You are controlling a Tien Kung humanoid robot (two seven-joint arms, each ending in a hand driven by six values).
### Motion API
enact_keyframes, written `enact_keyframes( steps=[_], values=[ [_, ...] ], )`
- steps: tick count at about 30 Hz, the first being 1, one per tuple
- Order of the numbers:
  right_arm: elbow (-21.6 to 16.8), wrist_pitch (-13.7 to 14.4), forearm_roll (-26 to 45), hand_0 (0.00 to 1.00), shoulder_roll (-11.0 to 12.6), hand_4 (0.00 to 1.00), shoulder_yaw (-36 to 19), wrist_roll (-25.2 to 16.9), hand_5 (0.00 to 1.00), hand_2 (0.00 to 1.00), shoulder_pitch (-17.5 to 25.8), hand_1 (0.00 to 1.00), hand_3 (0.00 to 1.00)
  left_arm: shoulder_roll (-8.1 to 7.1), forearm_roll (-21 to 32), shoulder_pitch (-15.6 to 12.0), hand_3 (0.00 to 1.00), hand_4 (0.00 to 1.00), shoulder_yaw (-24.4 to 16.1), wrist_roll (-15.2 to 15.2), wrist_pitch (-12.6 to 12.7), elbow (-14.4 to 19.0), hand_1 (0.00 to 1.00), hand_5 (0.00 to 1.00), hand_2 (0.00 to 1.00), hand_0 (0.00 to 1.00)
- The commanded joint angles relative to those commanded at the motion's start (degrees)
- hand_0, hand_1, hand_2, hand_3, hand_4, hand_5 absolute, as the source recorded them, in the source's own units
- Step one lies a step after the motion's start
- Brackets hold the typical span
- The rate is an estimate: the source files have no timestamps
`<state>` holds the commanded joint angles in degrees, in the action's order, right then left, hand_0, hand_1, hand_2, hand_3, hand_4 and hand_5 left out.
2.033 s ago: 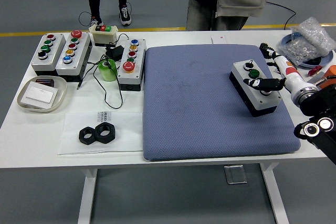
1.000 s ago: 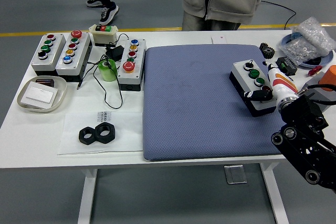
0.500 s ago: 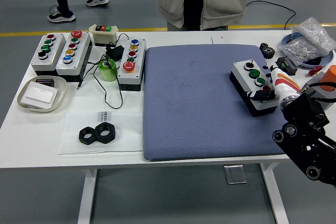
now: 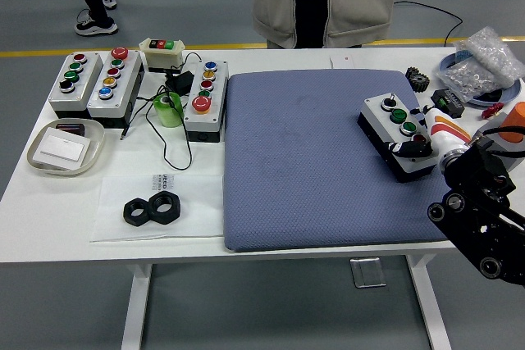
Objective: Pick up the button,place it on the desk,press the button,press the button
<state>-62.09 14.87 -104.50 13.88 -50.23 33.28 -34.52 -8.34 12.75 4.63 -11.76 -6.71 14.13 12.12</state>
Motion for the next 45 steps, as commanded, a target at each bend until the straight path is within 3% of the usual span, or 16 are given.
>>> enact_keyframes(
  steps=[8, 9, 15, 20, 21, 25, 30, 37, 45],
  values=[
    [-1.83, -1.59, 2.56, 0.477, 3.68, 0.890, 2.30, -0.60, 0.199, 0.579, -0.47, 0.490, 0.783, -0.06, -0.22, -0.18, 0.830, 0.653, -0.10, 0.03, 0.02, 0.00, 0.828, 0.998, 0.886, 0.691],
    [-2.21, -1.92, 2.87, 0.383, 4.17, 0.899, 2.57, -0.74, 0.224, 0.547, -0.51, 0.447, 0.749, -0.06, -0.30, -0.22, 0.830, 0.655, -0.15, 0.05, 0.02, 0.00, 0.828, 0.998, 0.886, 0.693],
    [-3.78, -3.92, 4.53, 0.397, 7.07, 0.880, 5.26, -2.34, 0.207, 0.540, -1.15, 0.446, 0.740, -0.07, -0.08, -0.42, 0.830, 0.655, -0.01, -0.01, -0.01, 0.00, 0.829, 0.998, 0.886, 0.693],
    [-5.61, -7.18, 8.04, 0.397, 10.84, 0.880, 8.87, -8.26, 0.207, 0.540, -2.01, 0.446, 0.740, -0.08, 0.58, -0.36, 0.830, 0.655, 0.30, -0.15, -0.02, -0.08, 0.829, 0.998, 0.886, 0.693],
    [-5.75, -7.47, 8.30, 0.450, 11.06, 0.857, 9.05, -9.09, 0.183, 0.545, -2.07, 0.474, 0.746, -0.08, 0.64, -0.34, 0.830, 0.660, 0.35, -0.16, -0.03, -0.09, 0.830, 0.998, 0.888, 0.694],
    [-7.30, -9.73, 7.92, 0.450, 13.12, 0.857, 11.10, -13.16, 0.183, 0.545, -2.79, 0.474, 0.746, -0.04, 0.36, -0.16, 0.830, 0.660, 0.07, -0.04, 0.04, -0.12, 0.830, 0.998, 0.888, 0.694],
    [-8.17, -10.22, 6.61, 0.484, 14.80, 0.854, 13.10, -15.83, 0.212, 0.544, -3.63, 0.482, 0.746, -0.06, 0.61, -0.08, 0.831, 0.659, 0.23, -0.09, 0.05, -0.14, 0.830, 0.998, 0.887, 0.694],
    [-8.68, -10.10, 5.60, 0.467, 17.28, 0.850, 16.82, -24.35, 0.209, 0.537, -5.81, 0.477, 0.735, -0.06, 1.01, 0.17, 0.831, 0.661, 0.45, -0.20, 0.03, -0.14, 0.831, 0.998, 0.888, 0.695],
    [-7.28, -12.21, 8.42, 0.451, 18.49, 0.808, 18.37, -31.29, 0.175, 0.526, -7.76, 0.487, 0.719, -0.18, -0.34, 1.16, 0.832, 0.653, -0.80, 0.13, 0.13, -0.04, 0.830, 0.998, 0.888, 0.698]
  ],
)
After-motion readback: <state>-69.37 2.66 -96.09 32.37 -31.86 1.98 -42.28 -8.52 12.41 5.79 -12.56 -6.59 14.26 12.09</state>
